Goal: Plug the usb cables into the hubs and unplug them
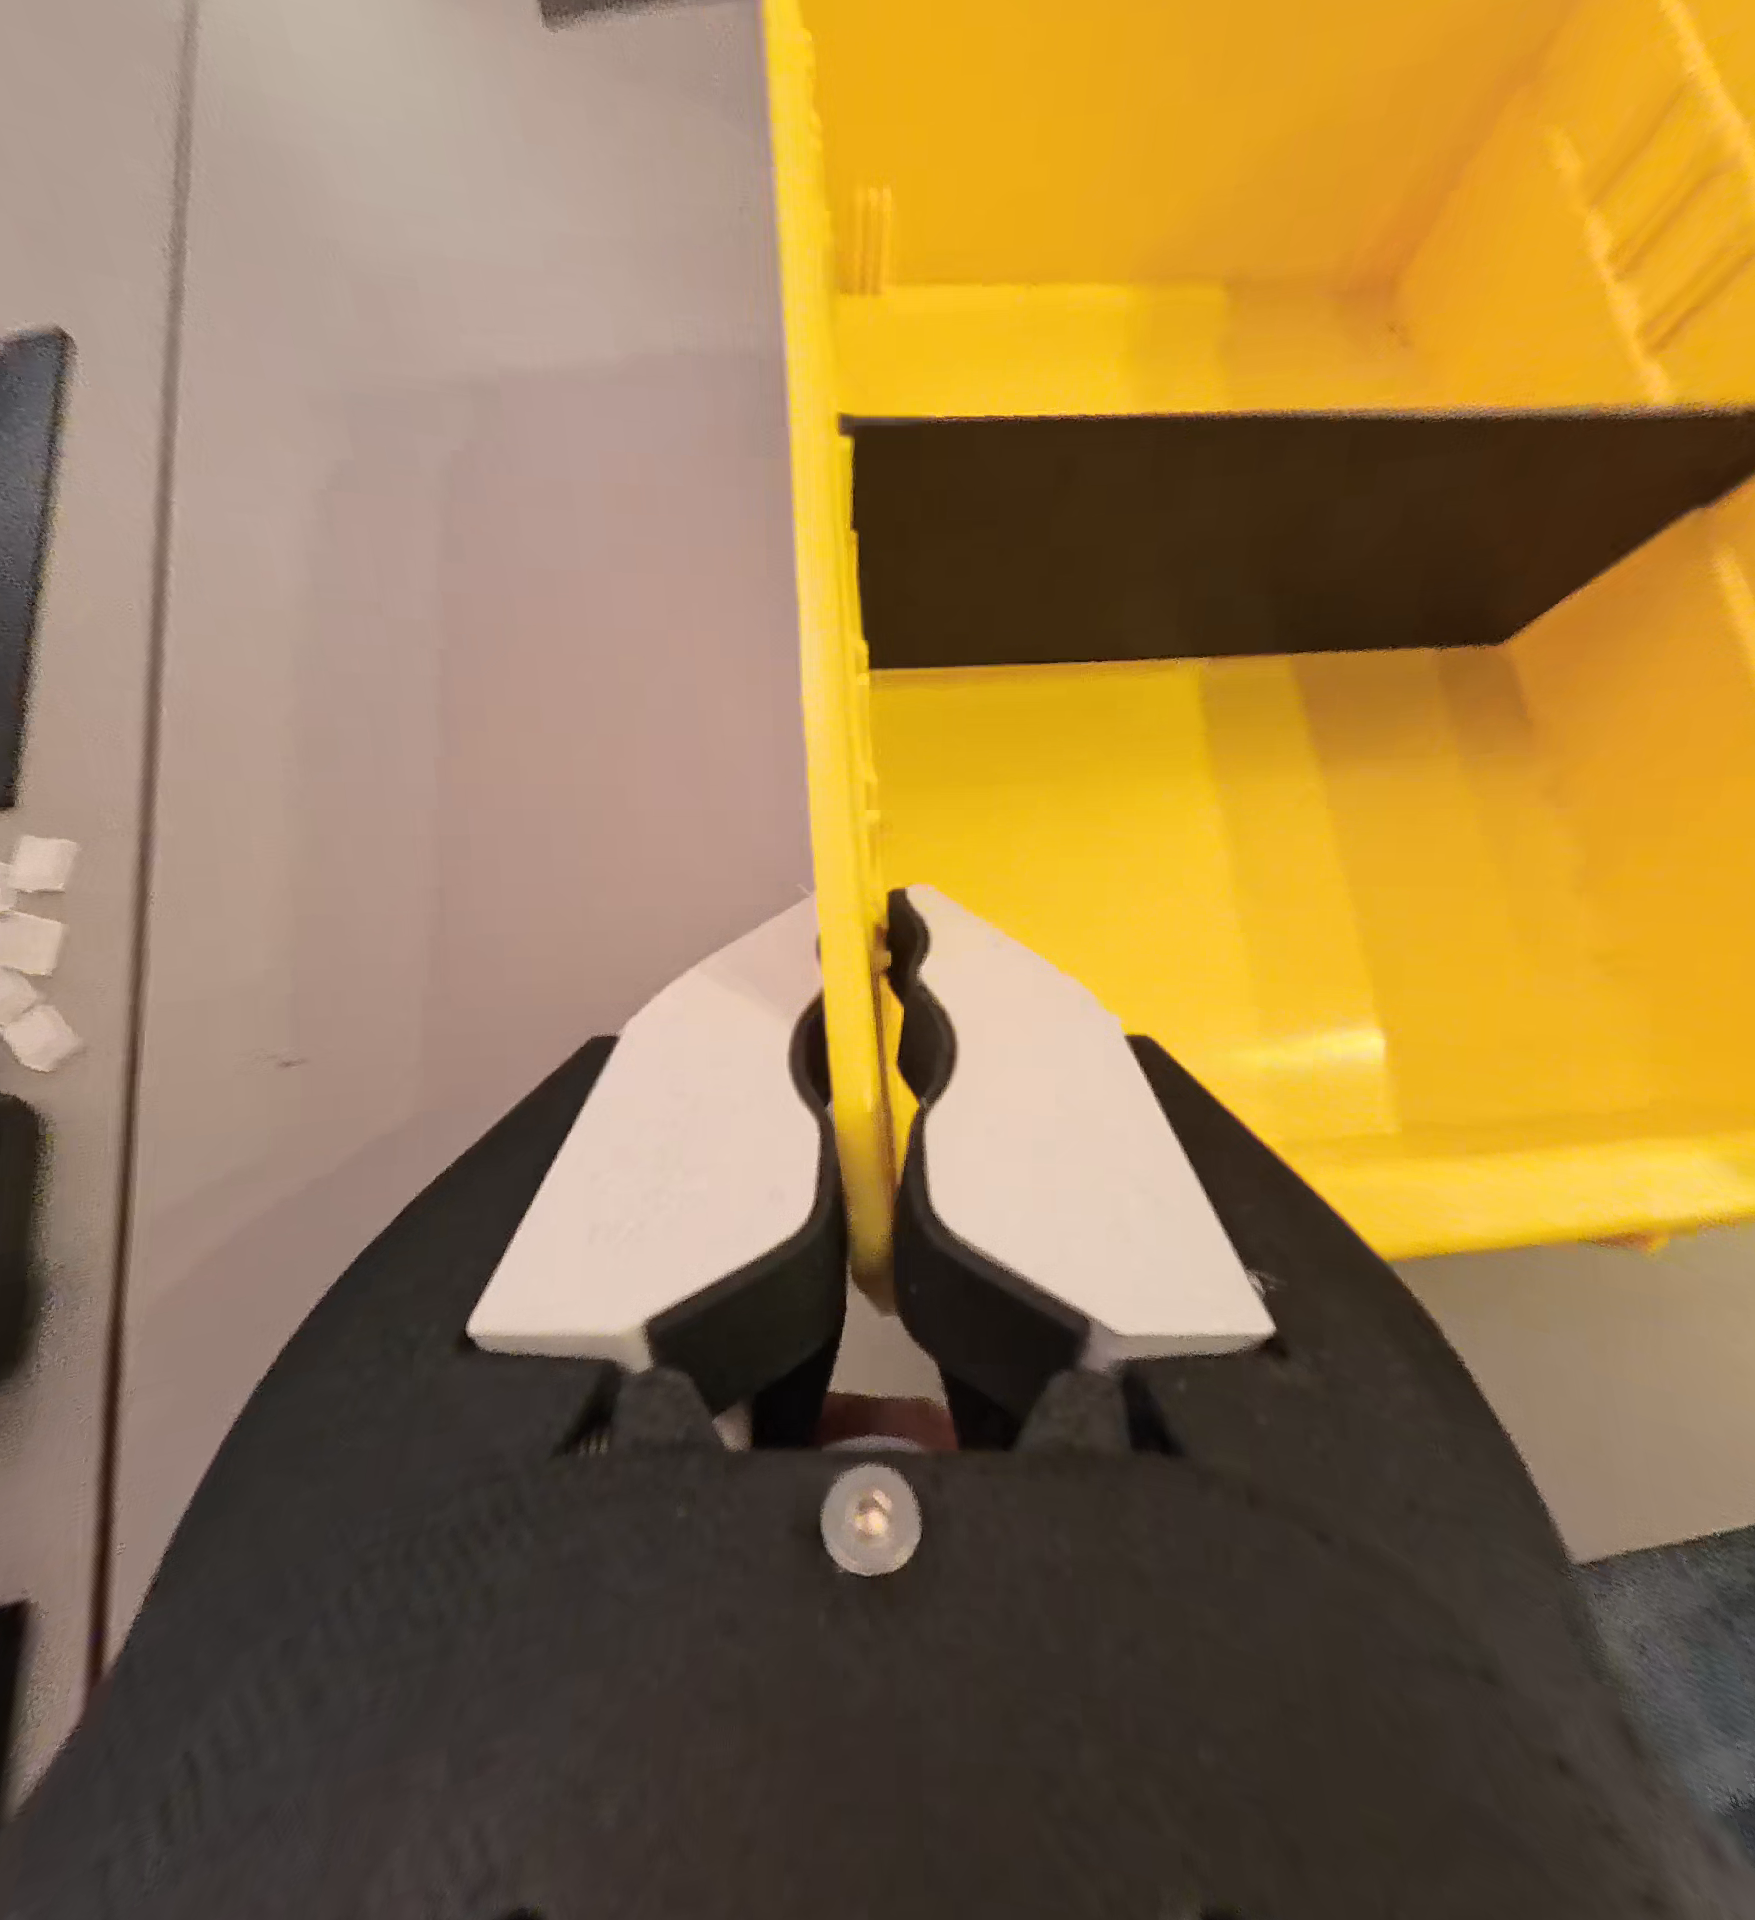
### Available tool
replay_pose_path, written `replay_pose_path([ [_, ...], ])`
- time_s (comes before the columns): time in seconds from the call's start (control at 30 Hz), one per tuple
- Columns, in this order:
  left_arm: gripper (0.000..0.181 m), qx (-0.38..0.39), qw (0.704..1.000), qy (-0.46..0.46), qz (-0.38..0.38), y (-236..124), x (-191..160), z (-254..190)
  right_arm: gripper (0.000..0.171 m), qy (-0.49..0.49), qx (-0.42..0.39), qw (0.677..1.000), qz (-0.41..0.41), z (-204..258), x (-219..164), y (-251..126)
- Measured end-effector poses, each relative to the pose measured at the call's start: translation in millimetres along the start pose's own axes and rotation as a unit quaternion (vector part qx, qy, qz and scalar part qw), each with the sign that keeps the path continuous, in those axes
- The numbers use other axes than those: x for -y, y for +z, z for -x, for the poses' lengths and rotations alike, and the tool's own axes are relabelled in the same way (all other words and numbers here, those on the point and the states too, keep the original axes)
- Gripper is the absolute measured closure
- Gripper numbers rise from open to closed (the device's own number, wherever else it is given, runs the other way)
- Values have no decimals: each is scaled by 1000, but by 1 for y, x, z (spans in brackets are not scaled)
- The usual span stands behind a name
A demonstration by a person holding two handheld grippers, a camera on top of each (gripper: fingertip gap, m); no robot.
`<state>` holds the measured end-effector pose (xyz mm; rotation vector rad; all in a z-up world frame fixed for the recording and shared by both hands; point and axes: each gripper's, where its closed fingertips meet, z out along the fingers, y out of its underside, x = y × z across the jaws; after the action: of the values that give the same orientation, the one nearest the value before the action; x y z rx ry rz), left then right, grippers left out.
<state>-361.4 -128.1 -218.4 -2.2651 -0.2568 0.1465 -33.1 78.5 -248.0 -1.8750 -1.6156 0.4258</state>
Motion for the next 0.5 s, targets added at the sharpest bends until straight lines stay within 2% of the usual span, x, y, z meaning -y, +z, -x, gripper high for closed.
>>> replay_pose_path([
  [0.1, 176, -5, 999, -24, -40, -12, 20, 22, 107, -1, -2, 1000, -6, -1, 2, -2],
  [0.27, 176, 43, 995, -36, -79, -30, 25, 62, 107, -1, -2, 1000, -7, -2, 1, -4],
  [0.5, 176, 87, 982, -71, -154, -72, 22, 118, 106, -5, -12, 1000, -9, -8, -1, -11],
])
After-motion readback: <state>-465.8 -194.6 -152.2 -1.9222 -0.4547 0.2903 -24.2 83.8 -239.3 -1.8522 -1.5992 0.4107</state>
